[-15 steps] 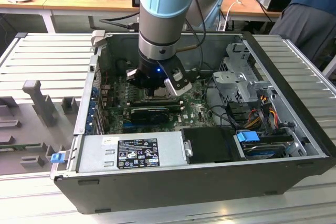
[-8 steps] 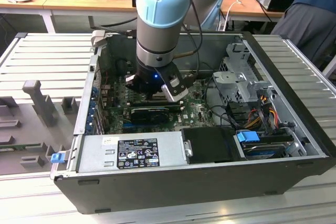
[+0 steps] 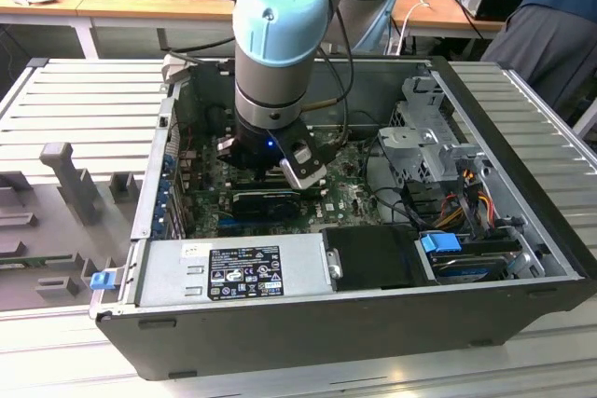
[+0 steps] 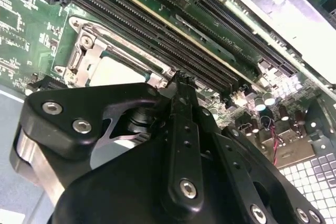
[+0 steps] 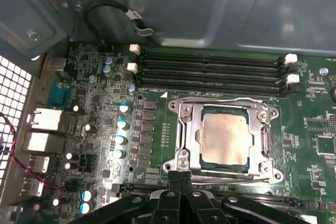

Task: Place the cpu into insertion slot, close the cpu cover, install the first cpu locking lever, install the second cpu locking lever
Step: 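Install the second cpu locking lever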

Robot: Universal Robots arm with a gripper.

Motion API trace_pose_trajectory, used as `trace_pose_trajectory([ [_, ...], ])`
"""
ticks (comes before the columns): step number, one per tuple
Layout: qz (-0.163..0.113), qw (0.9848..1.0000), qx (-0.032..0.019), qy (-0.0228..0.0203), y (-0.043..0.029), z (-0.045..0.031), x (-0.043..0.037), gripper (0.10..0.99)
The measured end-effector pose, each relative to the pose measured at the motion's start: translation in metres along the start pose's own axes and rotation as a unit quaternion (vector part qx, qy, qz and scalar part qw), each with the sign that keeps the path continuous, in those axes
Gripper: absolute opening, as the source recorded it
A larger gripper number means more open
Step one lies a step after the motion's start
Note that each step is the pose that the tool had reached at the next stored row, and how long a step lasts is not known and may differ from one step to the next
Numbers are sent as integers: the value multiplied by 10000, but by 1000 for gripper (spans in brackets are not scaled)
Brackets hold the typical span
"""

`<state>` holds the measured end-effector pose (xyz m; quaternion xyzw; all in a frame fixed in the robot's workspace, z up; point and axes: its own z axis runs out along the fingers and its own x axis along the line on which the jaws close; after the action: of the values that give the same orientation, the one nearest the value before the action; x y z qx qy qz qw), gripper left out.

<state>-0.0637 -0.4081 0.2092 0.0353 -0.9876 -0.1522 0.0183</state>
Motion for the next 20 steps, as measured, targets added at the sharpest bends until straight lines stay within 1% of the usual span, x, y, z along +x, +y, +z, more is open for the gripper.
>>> trace_pose_trajectory([
  [3,0,10000,-28,-3,-31,24,8,106],
  [6,6,10000,-41,-5,-37,42,29,106],
  [7,8,10000,-52,-6,-39,52,40,106],
  [8,12,10000,-62,-9,-46,79,39,106],
  [10,15,10000,-80,-11,-48,96,41,106],
  [17,16,9999,-132,-16,-3,147,44,106],
  [20,15,9999,-163,-18,18,172,69,106],
])
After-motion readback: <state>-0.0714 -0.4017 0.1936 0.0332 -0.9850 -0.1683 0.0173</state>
